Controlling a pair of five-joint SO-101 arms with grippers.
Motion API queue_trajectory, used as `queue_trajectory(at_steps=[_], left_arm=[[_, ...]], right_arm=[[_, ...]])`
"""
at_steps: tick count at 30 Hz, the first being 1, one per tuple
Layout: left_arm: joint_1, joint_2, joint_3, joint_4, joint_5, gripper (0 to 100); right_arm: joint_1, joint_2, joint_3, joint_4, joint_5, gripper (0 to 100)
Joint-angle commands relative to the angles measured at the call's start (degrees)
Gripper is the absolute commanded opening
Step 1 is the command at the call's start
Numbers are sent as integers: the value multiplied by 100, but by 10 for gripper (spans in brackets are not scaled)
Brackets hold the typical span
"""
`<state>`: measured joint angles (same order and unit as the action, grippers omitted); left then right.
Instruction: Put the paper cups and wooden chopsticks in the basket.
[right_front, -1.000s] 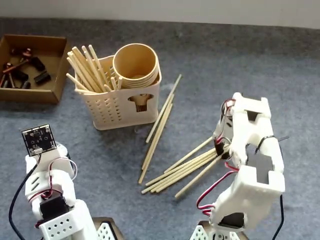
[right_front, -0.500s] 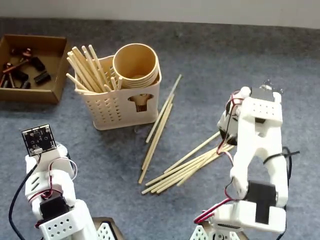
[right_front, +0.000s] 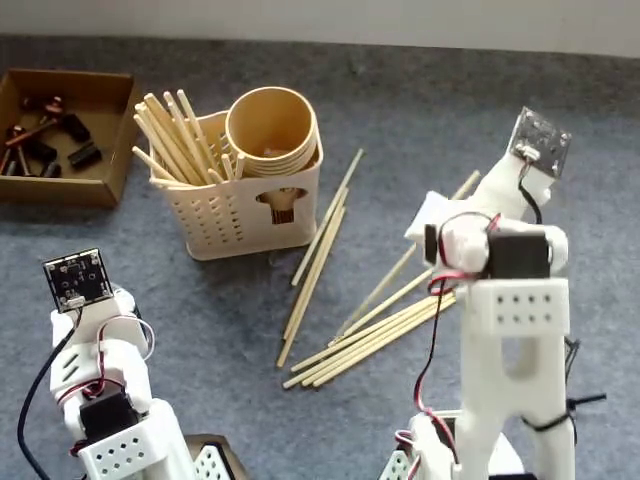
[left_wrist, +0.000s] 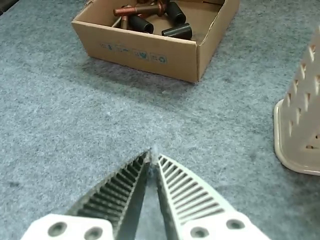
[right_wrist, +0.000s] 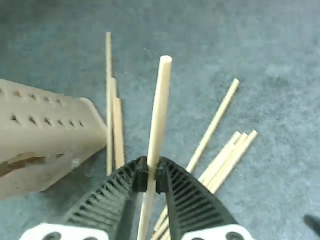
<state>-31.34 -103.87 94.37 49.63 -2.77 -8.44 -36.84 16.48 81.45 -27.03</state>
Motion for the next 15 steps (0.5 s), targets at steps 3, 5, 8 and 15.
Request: queue_trajectory(at_steps=[3,5,8,15], left_arm=[[92,-57,-22,-123,-18,14],[84,-57,-22,-123,-18,14],[75,-57,-22,-123,-18,14],[75,-57,-22,-123,-18,14]], right_arm=[[-681,-919,-207,-936,158,5],[-884,-1138,-215,-1262,448,5],[-1165,-1376,-215,-1947,782,5],[-1877,-1508,-215,-3433,1503,5]])
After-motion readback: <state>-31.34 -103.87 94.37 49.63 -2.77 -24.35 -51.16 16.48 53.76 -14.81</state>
